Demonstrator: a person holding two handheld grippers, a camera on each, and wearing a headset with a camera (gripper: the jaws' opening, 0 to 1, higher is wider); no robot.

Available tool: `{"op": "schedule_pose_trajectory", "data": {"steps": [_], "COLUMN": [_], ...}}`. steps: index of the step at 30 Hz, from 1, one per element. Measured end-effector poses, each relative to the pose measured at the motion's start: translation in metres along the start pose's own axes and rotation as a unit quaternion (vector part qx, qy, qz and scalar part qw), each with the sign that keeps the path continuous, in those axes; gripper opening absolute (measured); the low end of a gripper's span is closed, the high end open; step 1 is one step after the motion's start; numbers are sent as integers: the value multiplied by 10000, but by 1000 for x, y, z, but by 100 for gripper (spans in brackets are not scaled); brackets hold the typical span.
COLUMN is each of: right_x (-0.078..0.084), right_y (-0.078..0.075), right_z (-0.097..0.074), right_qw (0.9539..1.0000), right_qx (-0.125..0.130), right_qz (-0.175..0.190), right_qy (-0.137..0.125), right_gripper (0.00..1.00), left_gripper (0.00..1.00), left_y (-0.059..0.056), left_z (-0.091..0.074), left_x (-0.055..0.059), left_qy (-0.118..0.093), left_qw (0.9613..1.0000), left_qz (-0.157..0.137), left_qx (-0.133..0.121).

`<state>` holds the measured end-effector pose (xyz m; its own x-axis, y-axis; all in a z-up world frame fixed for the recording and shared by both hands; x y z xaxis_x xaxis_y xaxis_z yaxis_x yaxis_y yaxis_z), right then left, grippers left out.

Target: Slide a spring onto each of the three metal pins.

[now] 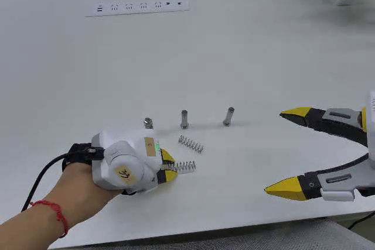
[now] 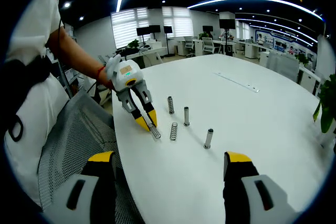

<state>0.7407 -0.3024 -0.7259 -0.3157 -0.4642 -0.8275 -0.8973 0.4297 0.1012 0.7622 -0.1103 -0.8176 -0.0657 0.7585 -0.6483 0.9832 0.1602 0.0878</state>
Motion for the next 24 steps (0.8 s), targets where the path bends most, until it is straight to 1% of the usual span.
{"op": "schedule_pose_trajectory", "data": {"steps": [2, 7, 10, 11, 12, 13, 15, 17, 18, 20, 22, 24], "right_x": [-1, -7, -14, -16, -19, -23, -30, -36, -39, -45, -50, -56], "right_y": [0, 2, 5, 6, 7, 9, 11, 12, 13, 15, 16, 17], "right_z": [0, 1, 4, 5, 6, 7, 10, 12, 14, 17, 19, 21], "right_qw": [10000, 10000, 9999, 9998, 9997, 9994, 9987, 9979, 9972, 9959, 9952, 9938], "right_qx": [-2, -24, -60, -69, -78, -96, -125, -109, -118, -145, -151, -159], "right_qz": [0, -25, 21, 24, 32, 108, 227, 293, 363, 493, 517, 613], "right_qy": [-8, -52, -133, -161, -211, -308, -449, -575, -636, -741, -818, -913], "right_gripper": [85, 85, 84, 84, 84, 83, 82, 80, 78, 76, 74, 72], "left_gripper": [10, 10, 10, 10, 10, 10, 10, 10, 10, 10, 10, 10], "left_y": [0, -2, -4, -4, -4, -5, -4, -4, -4, -3, -3, -2], "left_z": [-3, -14, -23, -25, -28, -32, -38, -43, -47, -53, -58, -63], "left_x": [-2, -10, -18, -20, -24, -29, -35, -41, -46, -53, -59, -65], "left_qy": [-69, -339, -629, -681, -782, -965, -1103, -1259, -1382, -1565, -1744, -1880], "left_qw": [10000, 9990, 9968, 9962, 9951, 9926, 9906, 9877, 9855, 9814, 9770, 9736], "left_qz": [-56, -255, -465, -496, -547, -683, -736, -842, -893, -1011, -1128, -1185], "left_qx": [-21, -125, -190, -216, -246, -274, -336, -377, -401, -462, -491, -521]}}
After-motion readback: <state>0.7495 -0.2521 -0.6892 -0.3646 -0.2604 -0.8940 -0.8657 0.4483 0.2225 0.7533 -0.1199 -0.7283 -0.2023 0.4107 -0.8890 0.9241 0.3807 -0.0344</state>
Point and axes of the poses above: the centre of the closed fingertips' face, and the gripper's own axes: z roughly forward along the fingers, y roughly to its left, x roughly out of its underside, the point moved 4 cm from there along -z, roughly backward along the fingers
